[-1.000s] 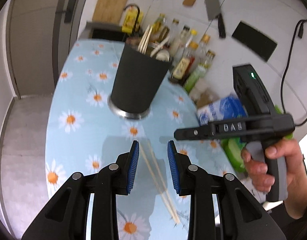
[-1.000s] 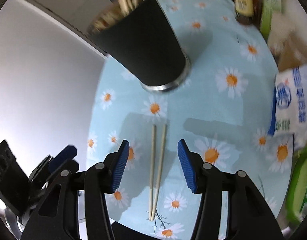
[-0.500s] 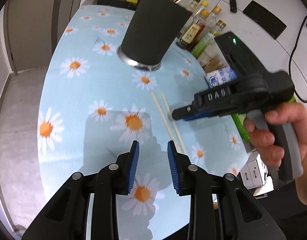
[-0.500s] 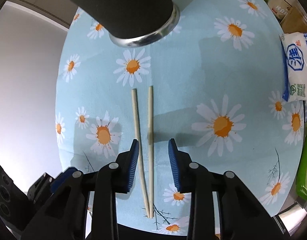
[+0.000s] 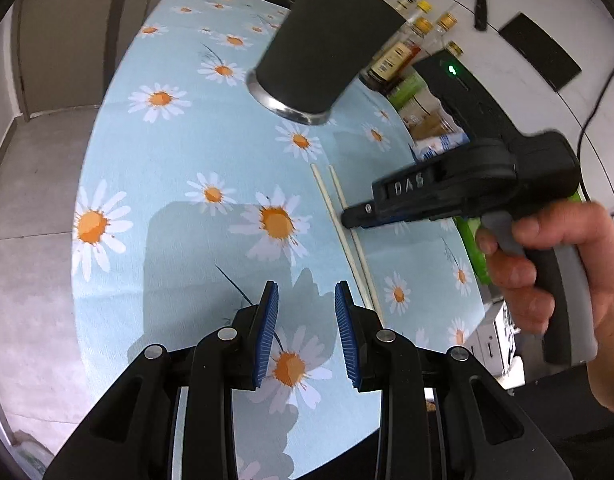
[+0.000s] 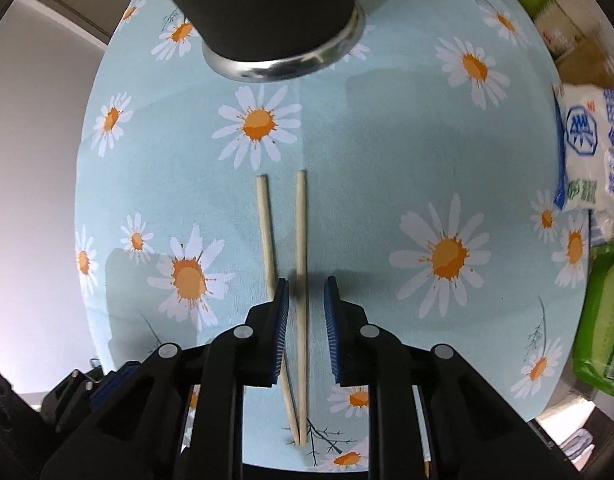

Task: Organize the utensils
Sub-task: 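Grasp one wooden chopstick with the right gripper, then grasp the last chopstick with the left gripper while the right gripper holds its chopstick, then lift both held chopsticks up over the black holder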

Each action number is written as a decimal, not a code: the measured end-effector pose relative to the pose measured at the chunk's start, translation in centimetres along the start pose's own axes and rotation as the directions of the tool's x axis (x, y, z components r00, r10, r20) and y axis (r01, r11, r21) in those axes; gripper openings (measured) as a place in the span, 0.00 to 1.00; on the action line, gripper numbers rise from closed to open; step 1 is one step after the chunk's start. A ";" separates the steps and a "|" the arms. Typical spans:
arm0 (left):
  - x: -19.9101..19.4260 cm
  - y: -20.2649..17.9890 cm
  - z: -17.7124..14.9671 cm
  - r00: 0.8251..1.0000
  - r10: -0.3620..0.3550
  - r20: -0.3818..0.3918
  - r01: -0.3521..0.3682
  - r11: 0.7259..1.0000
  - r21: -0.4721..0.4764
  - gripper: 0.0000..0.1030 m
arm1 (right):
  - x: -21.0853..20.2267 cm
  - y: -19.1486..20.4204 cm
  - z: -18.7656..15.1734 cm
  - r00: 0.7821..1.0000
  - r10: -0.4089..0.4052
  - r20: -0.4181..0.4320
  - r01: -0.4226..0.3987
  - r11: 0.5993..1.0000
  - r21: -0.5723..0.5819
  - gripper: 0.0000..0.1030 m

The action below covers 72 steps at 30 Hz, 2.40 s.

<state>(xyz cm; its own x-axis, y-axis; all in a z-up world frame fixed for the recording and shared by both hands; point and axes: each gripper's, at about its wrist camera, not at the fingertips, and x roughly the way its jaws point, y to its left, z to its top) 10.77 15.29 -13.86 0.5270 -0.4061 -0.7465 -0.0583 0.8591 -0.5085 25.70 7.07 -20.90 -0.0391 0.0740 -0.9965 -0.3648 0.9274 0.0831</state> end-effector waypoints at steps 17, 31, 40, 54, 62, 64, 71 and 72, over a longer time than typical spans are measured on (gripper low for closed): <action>0.6 -0.5 1.7 0.999 0.052 -0.009 -0.052 0.999 0.006 0.27 | -0.1 -1.4 -0.4 0.999 0.049 -0.007 -0.049 0.998 -0.028 0.05; 5.2 -5.2 3.2 0.974 0.195 -0.115 -0.190 0.980 0.052 0.27 | -4.2 -6.5 -1.6 0.973 0.221 0.059 -0.214 0.970 -0.115 0.05; 8.4 -6.8 5.0 0.943 0.271 -0.192 -0.273 0.962 0.019 0.27 | -5.8 -10.1 -1.9 0.951 0.305 0.049 -0.295 0.944 -0.147 0.05; 11.7 -8.1 6.5 0.877 0.399 -0.267 -0.411 0.912 0.012 0.13 | -5.4 -13.5 -0.9 0.919 0.394 0.024 -0.386 0.909 -0.158 0.05; 12.1 -7.9 6.9 0.878 0.395 -0.270 -0.411 0.912 -0.003 0.04 | -5.5 -13.5 -1.1 0.913 0.408 0.012 -0.400 0.901 -0.169 0.05; 12.3 -7.6 7.1 0.882 0.388 -0.266 -0.406 0.914 -0.013 0.04 | -5.5 -13.2 -1.2 0.914 0.406 0.013 -0.398 0.901 -0.172 0.05; 10.3 -7.1 6.6 0.907 0.354 -0.228 -0.367 0.930 -0.015 0.03 | -5.7 -11.9 -1.4 0.921 0.388 0.027 -0.377 0.908 -0.182 0.05; 9.8 -7.1 6.6 0.911 0.348 -0.221 -0.360 0.933 -0.013 0.03 | -5.7 -11.6 -1.5 0.923 0.385 0.032 -0.373 0.909 -0.185 0.05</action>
<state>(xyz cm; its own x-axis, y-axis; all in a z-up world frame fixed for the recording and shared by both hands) 21.97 7.27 -14.77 0.2726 -0.1395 -0.9520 -0.2549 0.9436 -0.2113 28.79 -4.62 -16.12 -0.1465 0.4367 -0.8876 -0.4889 0.7481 0.4487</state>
